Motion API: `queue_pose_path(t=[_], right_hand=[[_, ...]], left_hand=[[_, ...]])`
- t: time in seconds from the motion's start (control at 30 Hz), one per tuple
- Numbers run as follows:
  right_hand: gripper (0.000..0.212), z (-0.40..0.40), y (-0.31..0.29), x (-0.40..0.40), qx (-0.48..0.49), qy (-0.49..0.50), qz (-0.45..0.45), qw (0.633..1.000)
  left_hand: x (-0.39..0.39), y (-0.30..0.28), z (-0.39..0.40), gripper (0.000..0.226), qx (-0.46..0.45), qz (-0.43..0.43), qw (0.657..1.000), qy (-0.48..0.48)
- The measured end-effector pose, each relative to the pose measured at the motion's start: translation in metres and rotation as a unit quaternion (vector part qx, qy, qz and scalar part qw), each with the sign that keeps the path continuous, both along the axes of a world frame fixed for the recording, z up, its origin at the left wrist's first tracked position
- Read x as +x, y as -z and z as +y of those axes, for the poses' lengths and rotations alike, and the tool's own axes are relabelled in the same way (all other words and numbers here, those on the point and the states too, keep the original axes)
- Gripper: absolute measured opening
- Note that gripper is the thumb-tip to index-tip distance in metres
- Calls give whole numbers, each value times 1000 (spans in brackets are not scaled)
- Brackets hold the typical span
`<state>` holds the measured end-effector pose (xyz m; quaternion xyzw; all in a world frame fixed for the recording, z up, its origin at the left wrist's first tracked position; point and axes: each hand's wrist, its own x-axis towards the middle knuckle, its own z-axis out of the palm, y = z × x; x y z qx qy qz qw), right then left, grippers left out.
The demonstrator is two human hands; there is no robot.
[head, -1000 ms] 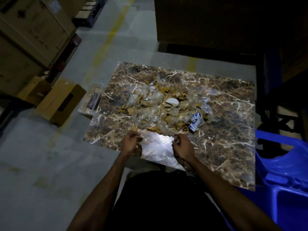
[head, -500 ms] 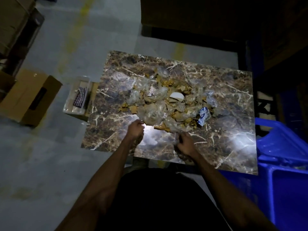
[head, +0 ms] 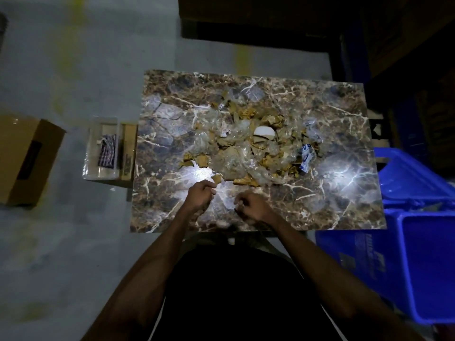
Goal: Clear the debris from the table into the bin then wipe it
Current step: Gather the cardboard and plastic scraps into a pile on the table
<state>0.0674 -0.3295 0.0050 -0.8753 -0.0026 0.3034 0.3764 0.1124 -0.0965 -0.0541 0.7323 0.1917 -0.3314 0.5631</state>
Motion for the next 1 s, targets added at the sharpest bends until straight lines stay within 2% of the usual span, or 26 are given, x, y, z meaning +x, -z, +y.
queue_pose_path(t=[0.13,0.3,0.43,0.53,0.67,0.7,0.77,0.83,0.9,1.0], right_hand=[[14,21,1,45,-16,50,-48,997],[15,24,8,56,-12,54,-42,998],[5,45,2,22,22,-10,21,999],[24,67,5,14,27,-64,41,997],[47,85,2,39,23,20,23,999],[46,86,-1,45,26,57,15,998],[25,81,-8,53,55,136,6,989],[9,72,-20,55,83,166,-49,982],[12,57,-32,58,68,169,-154,971],[21,28,-35,64,-14,197,-264,944]], left_hand=[[10,-23,2,25,33,-47,998,24],[21,-48,25,19,140,-137,975,-107],[37,-25,47,45,174,-125,967,-140],[46,-32,30,52,173,-119,973,-92],[48,-43,-5,60,101,-122,987,-28],[47,-41,-7,61,90,-118,988,-30],[47,-43,-7,54,97,-120,986,-67],[49,-43,-1,40,107,-135,978,-120],[54,-37,9,35,126,-172,966,-145],[71,-33,14,52,130,-204,959,-149]])
